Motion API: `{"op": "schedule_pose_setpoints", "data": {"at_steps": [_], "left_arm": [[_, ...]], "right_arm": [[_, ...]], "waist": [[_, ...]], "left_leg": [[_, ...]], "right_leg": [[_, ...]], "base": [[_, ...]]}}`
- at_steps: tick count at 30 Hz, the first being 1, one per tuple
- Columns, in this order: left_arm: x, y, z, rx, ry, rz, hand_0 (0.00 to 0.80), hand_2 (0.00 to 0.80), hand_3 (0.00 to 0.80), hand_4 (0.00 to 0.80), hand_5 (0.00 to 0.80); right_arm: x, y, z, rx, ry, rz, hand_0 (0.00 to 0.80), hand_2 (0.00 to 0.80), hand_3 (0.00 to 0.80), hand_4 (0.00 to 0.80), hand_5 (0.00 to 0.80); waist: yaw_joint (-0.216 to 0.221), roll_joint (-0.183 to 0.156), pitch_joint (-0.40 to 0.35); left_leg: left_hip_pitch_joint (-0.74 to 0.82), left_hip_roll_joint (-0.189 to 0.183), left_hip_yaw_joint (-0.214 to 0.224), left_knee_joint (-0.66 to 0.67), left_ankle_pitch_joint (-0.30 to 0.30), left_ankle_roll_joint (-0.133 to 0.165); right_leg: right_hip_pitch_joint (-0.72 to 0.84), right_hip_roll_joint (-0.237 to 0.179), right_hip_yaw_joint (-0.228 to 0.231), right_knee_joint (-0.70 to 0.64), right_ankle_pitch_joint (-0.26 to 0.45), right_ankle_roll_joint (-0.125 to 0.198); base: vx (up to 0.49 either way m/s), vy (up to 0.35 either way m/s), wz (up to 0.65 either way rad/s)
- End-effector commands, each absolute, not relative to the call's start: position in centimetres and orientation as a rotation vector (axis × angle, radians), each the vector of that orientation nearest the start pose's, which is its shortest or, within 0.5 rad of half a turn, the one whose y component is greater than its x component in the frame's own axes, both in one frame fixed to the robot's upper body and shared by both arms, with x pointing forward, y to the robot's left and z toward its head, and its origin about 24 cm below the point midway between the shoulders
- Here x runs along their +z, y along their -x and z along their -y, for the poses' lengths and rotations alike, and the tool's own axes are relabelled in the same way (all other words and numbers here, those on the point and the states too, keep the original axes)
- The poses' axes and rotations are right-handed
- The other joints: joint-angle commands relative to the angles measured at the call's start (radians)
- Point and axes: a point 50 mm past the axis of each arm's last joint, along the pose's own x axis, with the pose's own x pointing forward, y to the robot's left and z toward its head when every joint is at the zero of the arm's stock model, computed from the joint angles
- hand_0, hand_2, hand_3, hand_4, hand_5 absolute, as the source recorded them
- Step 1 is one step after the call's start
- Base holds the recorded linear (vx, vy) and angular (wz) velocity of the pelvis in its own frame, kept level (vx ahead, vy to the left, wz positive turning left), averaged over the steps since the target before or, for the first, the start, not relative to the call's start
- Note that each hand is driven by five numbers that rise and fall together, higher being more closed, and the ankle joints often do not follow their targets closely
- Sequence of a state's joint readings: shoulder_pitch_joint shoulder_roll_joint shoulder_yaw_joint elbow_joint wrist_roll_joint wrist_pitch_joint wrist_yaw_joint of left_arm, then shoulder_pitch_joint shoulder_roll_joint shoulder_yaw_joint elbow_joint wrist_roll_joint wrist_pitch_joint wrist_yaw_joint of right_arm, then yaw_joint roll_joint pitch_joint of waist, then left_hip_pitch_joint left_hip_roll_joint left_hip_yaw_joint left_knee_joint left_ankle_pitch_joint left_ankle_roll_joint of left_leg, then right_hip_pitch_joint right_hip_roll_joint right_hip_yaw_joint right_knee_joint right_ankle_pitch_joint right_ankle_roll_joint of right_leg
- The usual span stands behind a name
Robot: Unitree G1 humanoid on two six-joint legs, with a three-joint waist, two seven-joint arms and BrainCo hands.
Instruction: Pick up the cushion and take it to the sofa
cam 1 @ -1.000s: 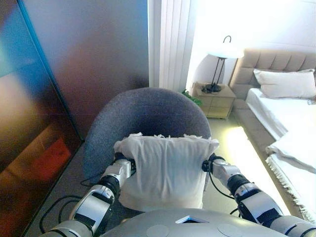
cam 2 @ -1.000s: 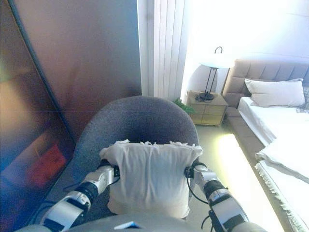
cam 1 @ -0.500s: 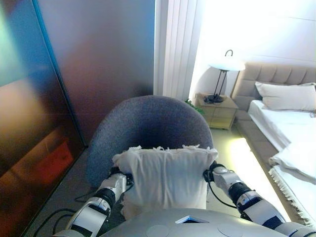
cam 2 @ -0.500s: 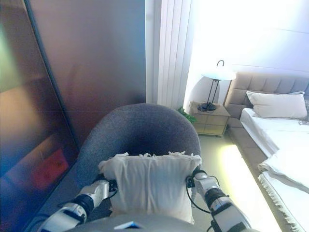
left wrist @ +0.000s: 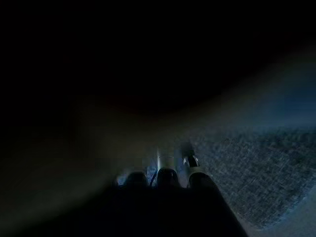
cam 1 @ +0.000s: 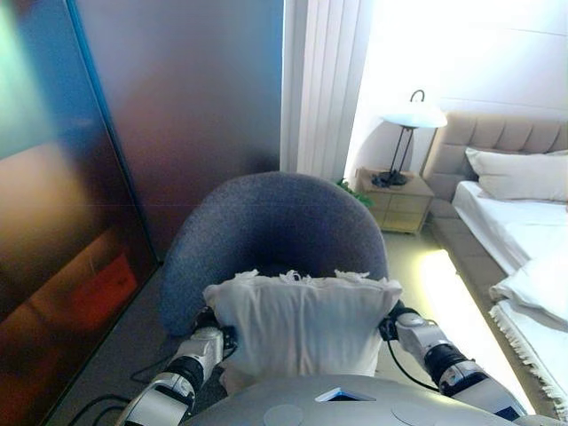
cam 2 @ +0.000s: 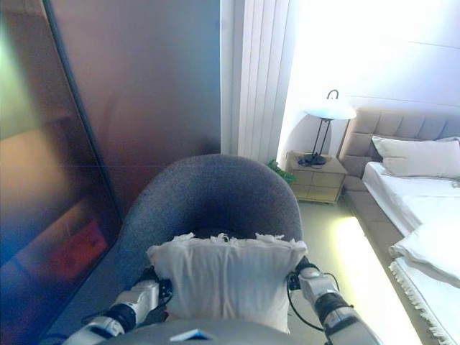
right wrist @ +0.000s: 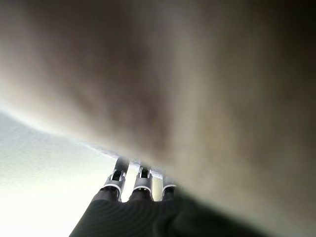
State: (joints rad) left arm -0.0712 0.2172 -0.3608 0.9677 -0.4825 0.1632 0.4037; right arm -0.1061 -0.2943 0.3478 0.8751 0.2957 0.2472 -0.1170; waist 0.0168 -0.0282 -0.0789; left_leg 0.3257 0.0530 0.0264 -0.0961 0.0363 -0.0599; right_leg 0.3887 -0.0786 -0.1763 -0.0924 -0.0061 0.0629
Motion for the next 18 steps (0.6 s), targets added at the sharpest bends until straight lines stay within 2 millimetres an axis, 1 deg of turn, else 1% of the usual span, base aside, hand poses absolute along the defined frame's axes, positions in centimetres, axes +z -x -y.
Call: {"op": "schedule_pose_setpoints", "data": {"at_steps": [1,4,8,10,13,16,18], "left_arm": [[-13.2,-18.1,-17.5,0.24,-0.169,-0.982,0.0,0.0,0.0,0.0,0.0],[-13.2,-18.0,-17.6,0.224,-0.148,-0.956,0.0,0.0,0.0,0.0,0.0],[-13.1,-17.7,-17.8,0.207,-0.165,-0.935,0.0,0.0,0.0,0.0,0.0],[-12.9,-17.8,-18.3,0.241,-0.165,-0.92,0.0,0.0,0.0,0.0,0.0],[-12.2,-18.7,-18.9,0.275,-0.155,-0.88,0.0,0.0,0.0,0.0,0.0],[-10.7,-20.8,-18.7,0.277,-0.148,-0.784,0.0,0.0,0.0,0.0,0.0],[-9.6,-22.0,-18.3,0.294,-0.115,-0.743,0.0,0.0,0.0,0.0,0.0]], "right_arm": [[-10.5,-21.4,20.5,-0.045,0.216,-0.864,0.0,0.0,0.0,0.0,0.0],[-10.2,-21.5,21.1,-0.058,0.209,-0.846,0.0,0.0,0.0,0.0,0.0],[-9.9,-21.4,21.5,-0.075,0.213,-0.827,0.0,0.0,0.0,0.0,0.0],[-9.2,-22.0,22.0,-0.074,0.209,-0.801,0.0,0.0,0.0,0.0,0.0],[-8.1,-23.4,22.0,-0.03,0.196,-0.753,0.0,0.0,0.0,0.0,0.0],[-6.3,-25.0,21.8,-0.04,0.181,-0.674,0.0,0.0,0.0,0.0,0.0],[-4.9,-26.1,22.1,-0.072,0.186,-0.629,0.0,0.0,0.0,0.0,0.0]], "waist": [[0.049,-0.005,0.015],[0.052,-0.004,0.028],[0.058,0.003,0.048],[0.058,0.005,0.058],[0.056,0.006,0.067],[0.057,0.01,0.081],[0.059,0.016,0.089]], "left_leg": [[0.029,-0.004,0.028,0.009,-0.068,-0.018],[0.026,-0.006,0.027,0.009,-0.07,-0.021],[0.021,-0.01,0.022,0.009,-0.073,-0.022],[0.019,-0.014,0.018,0.009,-0.074,-0.022],[0.013,-0.019,0.013,0.009,-0.078,-0.022],[0.007,-0.024,0.007,0.009,-0.082,-0.021],[0.005,-0.027,0.003,0.009,-0.085,-0.019]], "right_leg": [[-0.031,-0.056,-0.083,0.005,0.024,0.078],[-0.033,-0.059,-0.093,0.005,0.023,0.08],[-0.034,-0.061,-0.102,0.005,0.022,0.079],[-0.035,-0.062,-0.107,0.005,0.022,0.078],[-0.04,-0.061,-0.109,0.005,0.019,0.076],[-0.045,-0.06,-0.112,0.005,0.018,0.073],[-0.046,-0.059,-0.114,0.005,0.017,0.07]], "base": [[-0.035,0.02,0.01],[-0.041,0.023,0.01],[-0.062,0.04,0.02],[-0.075,0.037,0.01],[-0.095,0.025,0.02],[-0.116,0.013,0.05],[-0.124,0.019,0.08]]}}
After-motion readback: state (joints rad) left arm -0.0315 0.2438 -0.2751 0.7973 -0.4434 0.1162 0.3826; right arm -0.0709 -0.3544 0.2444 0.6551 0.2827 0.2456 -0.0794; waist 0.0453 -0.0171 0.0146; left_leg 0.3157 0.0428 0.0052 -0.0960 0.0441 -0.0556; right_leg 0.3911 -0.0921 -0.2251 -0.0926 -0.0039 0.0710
